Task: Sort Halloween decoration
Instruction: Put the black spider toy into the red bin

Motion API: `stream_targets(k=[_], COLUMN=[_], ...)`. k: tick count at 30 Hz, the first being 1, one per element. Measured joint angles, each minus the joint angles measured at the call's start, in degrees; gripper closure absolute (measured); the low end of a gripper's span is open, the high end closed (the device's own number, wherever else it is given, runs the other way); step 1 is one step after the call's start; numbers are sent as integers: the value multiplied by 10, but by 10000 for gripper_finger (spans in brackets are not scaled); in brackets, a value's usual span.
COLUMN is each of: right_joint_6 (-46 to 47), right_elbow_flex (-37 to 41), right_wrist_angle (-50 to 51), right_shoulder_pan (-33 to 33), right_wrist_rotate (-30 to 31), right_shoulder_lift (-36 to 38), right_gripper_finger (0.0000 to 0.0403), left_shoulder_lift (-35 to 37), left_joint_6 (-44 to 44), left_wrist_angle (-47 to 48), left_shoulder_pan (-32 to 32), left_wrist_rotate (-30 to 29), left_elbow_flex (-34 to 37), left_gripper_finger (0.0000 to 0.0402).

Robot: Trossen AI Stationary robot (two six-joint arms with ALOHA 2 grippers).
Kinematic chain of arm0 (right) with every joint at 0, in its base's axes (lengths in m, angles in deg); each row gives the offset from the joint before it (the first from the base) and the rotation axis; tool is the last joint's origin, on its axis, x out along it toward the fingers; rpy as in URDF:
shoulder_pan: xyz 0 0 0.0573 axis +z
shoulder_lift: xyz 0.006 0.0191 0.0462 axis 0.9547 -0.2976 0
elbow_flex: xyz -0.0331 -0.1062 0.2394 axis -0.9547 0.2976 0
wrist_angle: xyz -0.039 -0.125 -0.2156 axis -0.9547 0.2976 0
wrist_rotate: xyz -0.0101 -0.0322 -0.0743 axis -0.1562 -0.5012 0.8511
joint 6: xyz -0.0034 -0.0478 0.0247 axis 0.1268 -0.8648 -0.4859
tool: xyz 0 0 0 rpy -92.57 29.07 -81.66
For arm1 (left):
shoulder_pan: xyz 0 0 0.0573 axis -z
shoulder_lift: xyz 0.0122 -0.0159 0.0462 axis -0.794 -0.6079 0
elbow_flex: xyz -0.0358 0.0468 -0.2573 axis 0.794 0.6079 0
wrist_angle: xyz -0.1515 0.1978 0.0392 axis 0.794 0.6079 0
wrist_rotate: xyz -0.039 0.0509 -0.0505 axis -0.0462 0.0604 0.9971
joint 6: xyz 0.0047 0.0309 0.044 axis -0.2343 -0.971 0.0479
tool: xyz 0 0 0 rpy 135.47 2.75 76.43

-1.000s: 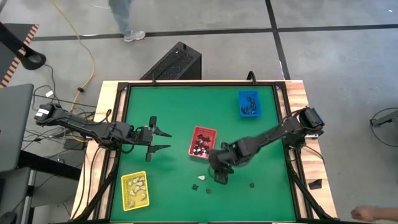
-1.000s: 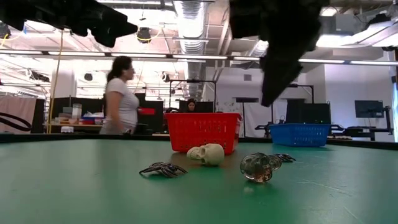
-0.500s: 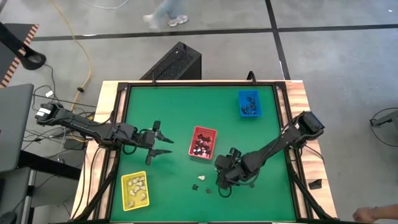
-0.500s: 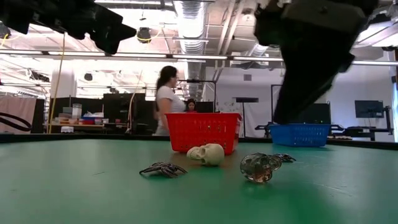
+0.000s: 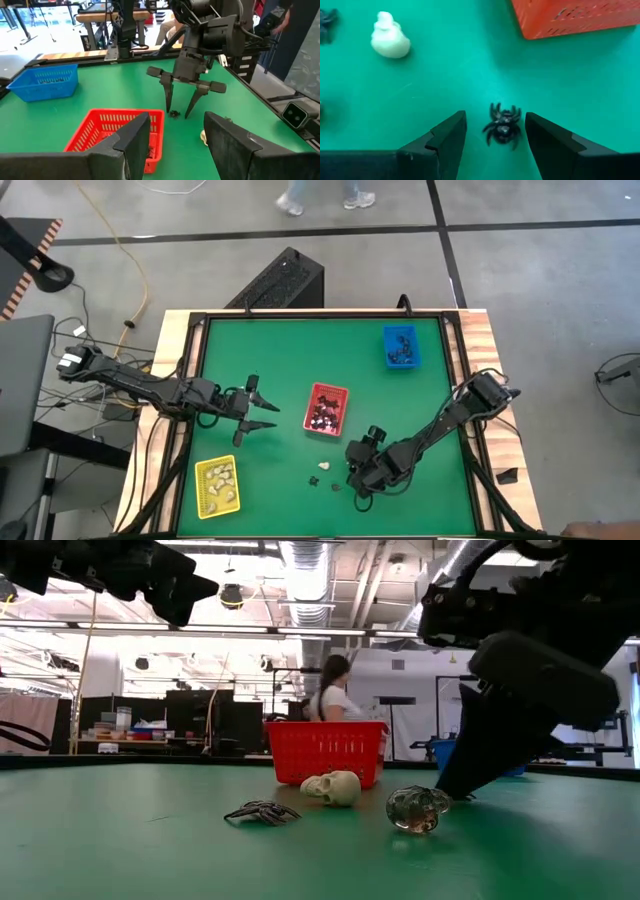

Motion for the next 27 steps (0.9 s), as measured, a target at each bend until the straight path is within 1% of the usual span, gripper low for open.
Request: stream_targets(k=[6,9,13,16,27], right_joint_6=[0,4,6,6,6], right_elbow_flex=[0,5,34,42,43], right_wrist_angle=[7,10,-46,-65,-64], right_shoulder_pan=[-1,-6,-15,-20,-20], right_wrist_rotate=[13,11,-9,-23,-31], right_shoulder_lift=[3,3,6,7,10], right_gripper_finger=[171,185,201,210,267], left_shoulder_lift=[0,0,0,0,0], left_joint_6=[-13,-16,-20,-20,-22], left_wrist_angle=[1,1,5,4,8], left_shoulder_pan=[0,0,0,0,0], left_wrist_rotate=[0,0,0,1,1], left_elbow_flex=[0,0,0,0,0], left_gripper_finger=[223,223,223,223,223])
